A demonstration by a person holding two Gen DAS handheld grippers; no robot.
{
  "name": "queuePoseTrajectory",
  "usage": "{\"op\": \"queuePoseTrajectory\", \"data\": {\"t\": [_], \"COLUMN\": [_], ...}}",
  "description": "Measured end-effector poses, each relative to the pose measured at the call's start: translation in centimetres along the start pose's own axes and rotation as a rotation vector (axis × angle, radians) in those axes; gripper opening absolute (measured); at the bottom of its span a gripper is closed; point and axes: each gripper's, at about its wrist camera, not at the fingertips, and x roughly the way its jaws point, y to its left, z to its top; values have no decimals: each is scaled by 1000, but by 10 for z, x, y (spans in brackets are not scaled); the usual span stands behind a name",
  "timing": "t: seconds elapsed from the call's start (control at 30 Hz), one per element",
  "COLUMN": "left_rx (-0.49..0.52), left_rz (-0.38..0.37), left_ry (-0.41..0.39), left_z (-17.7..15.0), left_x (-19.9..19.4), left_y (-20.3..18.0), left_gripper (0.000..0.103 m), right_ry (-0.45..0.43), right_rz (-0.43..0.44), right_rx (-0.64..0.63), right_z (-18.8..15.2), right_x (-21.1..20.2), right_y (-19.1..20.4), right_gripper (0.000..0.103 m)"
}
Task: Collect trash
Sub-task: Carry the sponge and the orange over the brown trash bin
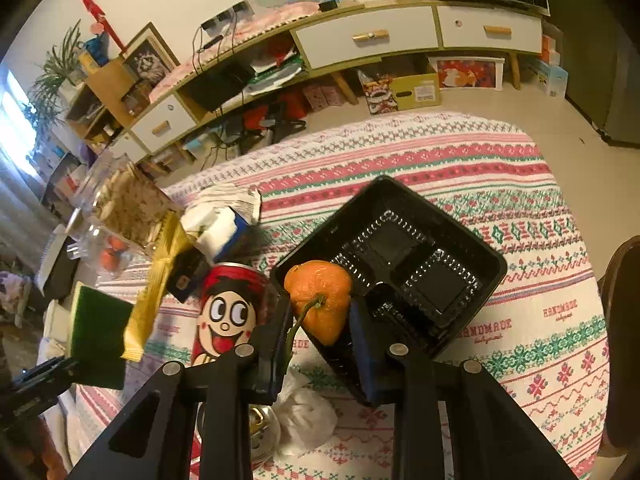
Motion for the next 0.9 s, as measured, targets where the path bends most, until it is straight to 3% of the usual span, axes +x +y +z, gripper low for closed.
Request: {"op": "queuePoseTrajectory", "data": {"t": [0.33,0.9], "left_rx": [27,189], "left_rz": [-28,-123], "left_ry": [-35,-62], "left_z": [-4,-14], "left_x": [-15,-8], "left_y": [-20,-124], "left_gripper": [33,33], "right_ry": [-68,-114], "right_rz": [5,-129], "right_rx": [20,62], "right_z": [3,-19], "right_x": [-49,-129], "right_y": [-16,-89], "right_gripper": [29,29]}}
